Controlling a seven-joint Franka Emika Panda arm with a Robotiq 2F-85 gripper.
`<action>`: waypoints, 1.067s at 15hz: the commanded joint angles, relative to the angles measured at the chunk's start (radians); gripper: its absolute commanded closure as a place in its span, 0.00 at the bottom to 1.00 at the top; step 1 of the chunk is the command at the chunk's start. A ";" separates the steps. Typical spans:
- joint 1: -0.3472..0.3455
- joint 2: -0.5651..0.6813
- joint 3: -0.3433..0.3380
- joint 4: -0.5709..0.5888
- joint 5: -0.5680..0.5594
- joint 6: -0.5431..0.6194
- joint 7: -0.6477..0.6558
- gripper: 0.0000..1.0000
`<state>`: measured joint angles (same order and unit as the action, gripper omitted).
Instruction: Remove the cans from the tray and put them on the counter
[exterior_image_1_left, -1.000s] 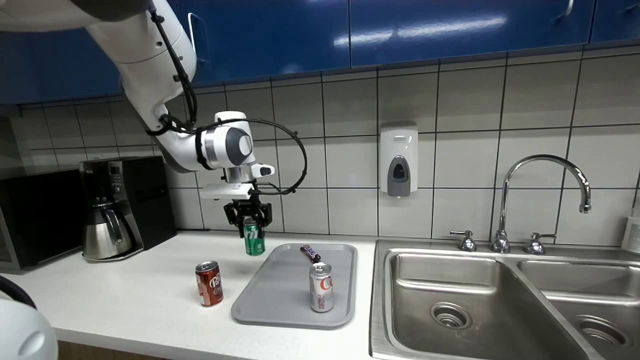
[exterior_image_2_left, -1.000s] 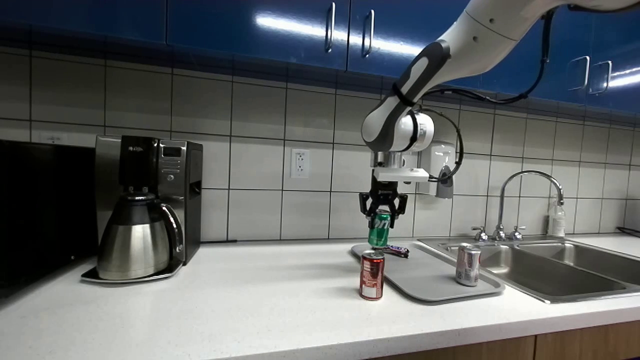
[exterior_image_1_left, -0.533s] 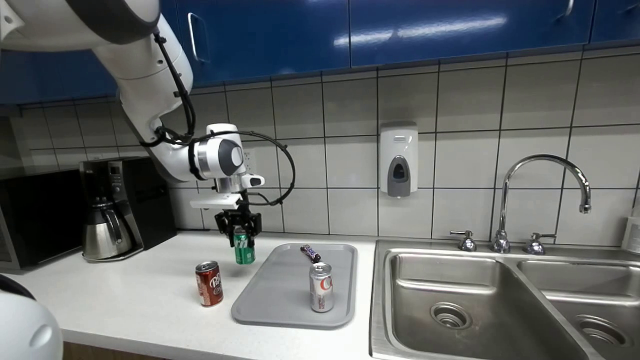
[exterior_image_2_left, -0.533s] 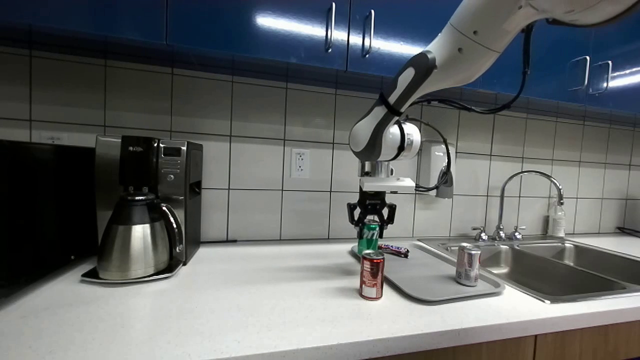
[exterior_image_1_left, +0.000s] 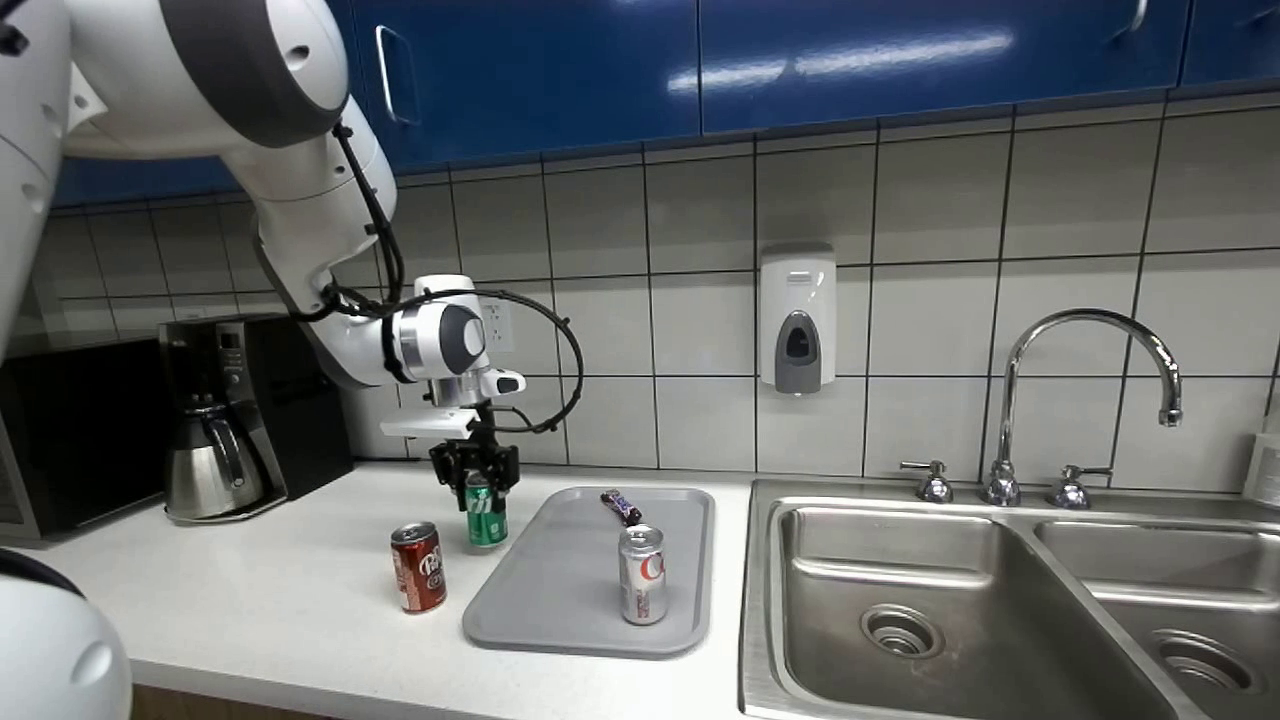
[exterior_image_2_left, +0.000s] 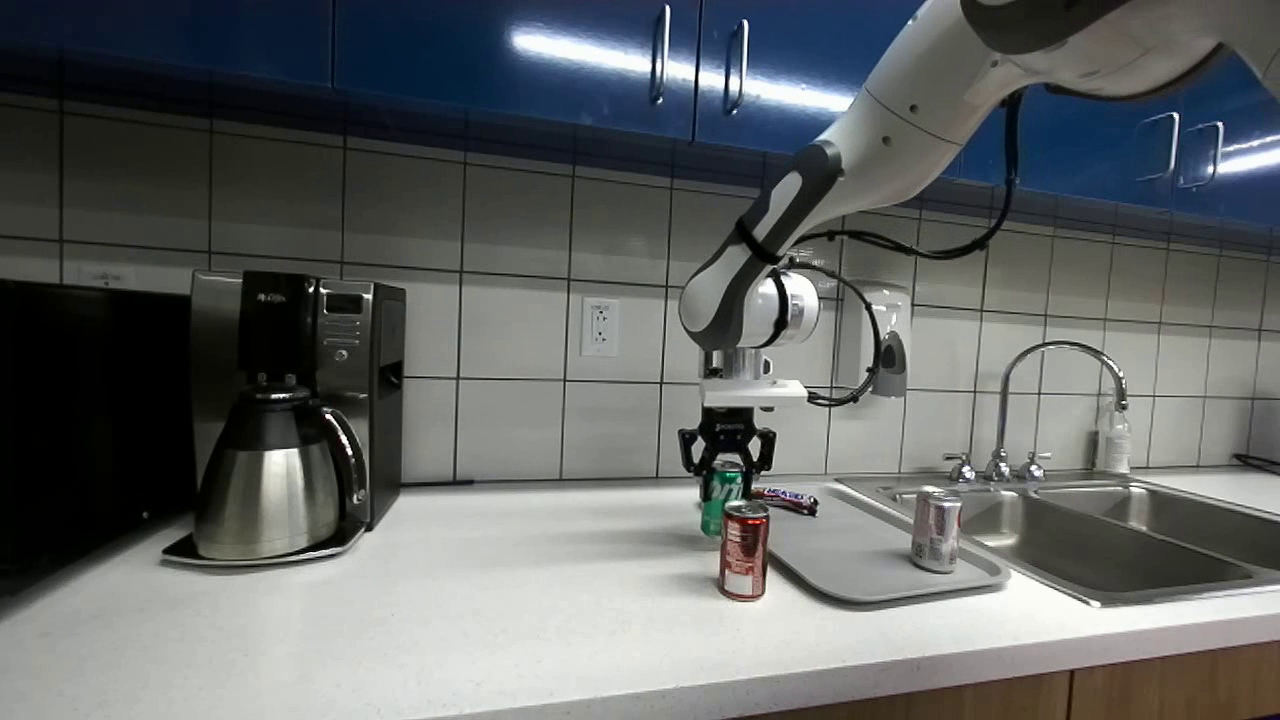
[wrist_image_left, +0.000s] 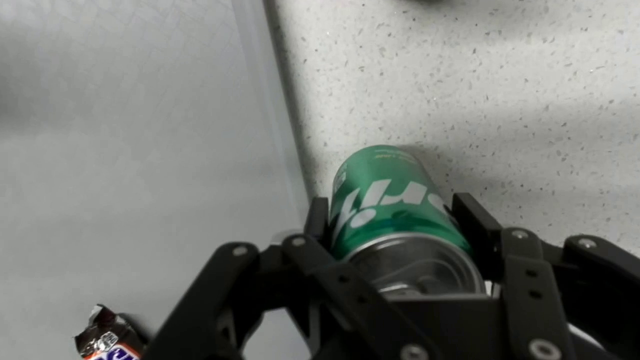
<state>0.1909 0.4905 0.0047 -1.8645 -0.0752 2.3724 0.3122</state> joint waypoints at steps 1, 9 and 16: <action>0.024 0.022 -0.016 0.048 -0.025 -0.032 0.046 0.61; 0.027 0.032 -0.025 0.048 -0.013 -0.045 0.058 0.10; 0.040 -0.114 -0.011 -0.011 -0.037 -0.033 0.034 0.00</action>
<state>0.2193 0.4700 -0.0072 -1.8337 -0.0793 2.3698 0.3393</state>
